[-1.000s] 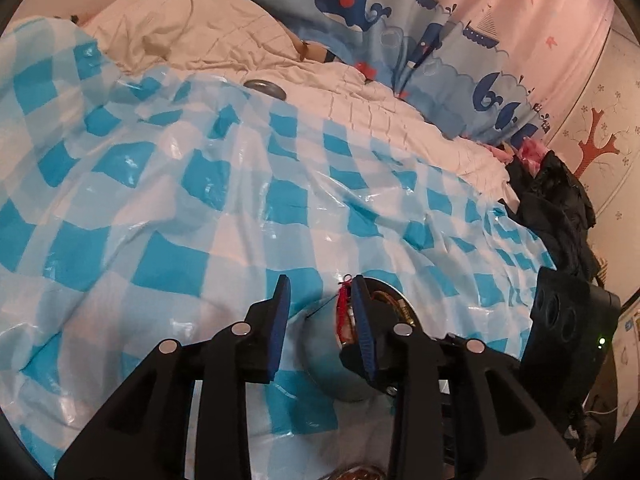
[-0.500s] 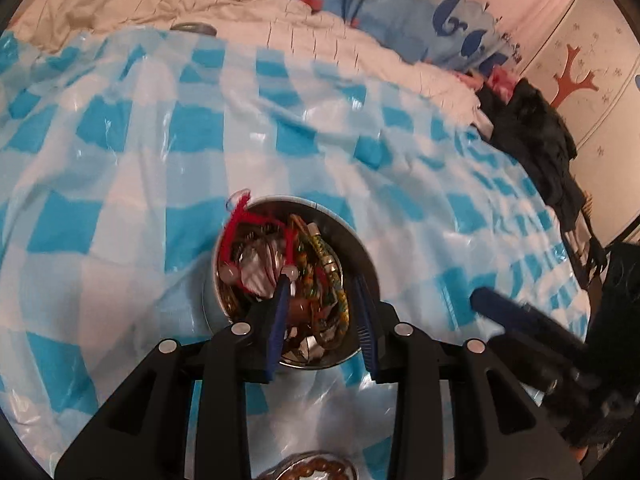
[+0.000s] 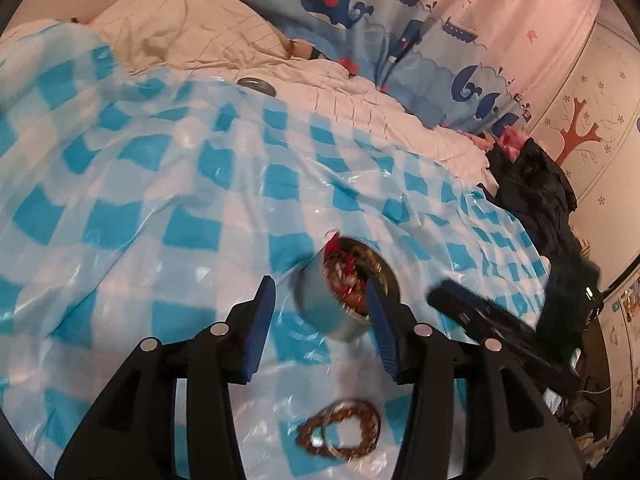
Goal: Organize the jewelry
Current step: 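Move the open right tool to the brown bead bracelet and clear bangle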
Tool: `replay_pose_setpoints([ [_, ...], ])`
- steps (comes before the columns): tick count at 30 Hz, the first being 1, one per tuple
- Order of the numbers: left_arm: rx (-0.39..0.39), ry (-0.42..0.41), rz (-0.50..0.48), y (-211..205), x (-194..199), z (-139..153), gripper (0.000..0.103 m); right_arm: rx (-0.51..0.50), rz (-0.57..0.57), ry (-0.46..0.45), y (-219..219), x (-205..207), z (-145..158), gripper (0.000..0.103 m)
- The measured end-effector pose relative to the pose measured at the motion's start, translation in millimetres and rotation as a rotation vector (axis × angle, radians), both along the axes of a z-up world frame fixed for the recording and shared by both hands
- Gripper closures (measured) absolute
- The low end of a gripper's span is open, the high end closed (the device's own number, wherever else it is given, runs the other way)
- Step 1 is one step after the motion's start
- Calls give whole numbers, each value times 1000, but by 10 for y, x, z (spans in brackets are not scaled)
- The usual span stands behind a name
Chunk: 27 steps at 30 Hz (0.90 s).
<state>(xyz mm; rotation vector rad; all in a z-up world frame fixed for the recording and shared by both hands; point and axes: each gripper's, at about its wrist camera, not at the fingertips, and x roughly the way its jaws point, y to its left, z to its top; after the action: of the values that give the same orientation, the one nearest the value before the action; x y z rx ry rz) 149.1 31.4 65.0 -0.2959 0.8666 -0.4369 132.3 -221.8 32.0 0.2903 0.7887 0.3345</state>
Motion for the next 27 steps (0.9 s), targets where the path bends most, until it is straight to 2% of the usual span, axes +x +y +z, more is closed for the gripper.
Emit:
replay_pose_setpoints([
  [3, 12, -1, -11, 47, -102, -22, 58, -70, 12, 5, 166, 118, -63, 45],
  [9, 38, 7, -22, 84, -145, -104, 57, -246, 47, 87, 437, 352, -355, 45],
  [13, 40, 9, -21, 104, -134, -116, 57, -308, 44, 74, 476, 311, -347, 43],
  [19, 61, -4, -32, 96, -192, -82, 52, -205, 4, 16, 289, 80, -100, 43],
  [23, 73, 1, -55, 73, -303, -125, 52, -51, 0, -18, 74, -354, 85, 39],
  [27, 122, 31, -103, -75, -484, -343, 52, 53, 0, 24, -95, -803, 50, 37],
])
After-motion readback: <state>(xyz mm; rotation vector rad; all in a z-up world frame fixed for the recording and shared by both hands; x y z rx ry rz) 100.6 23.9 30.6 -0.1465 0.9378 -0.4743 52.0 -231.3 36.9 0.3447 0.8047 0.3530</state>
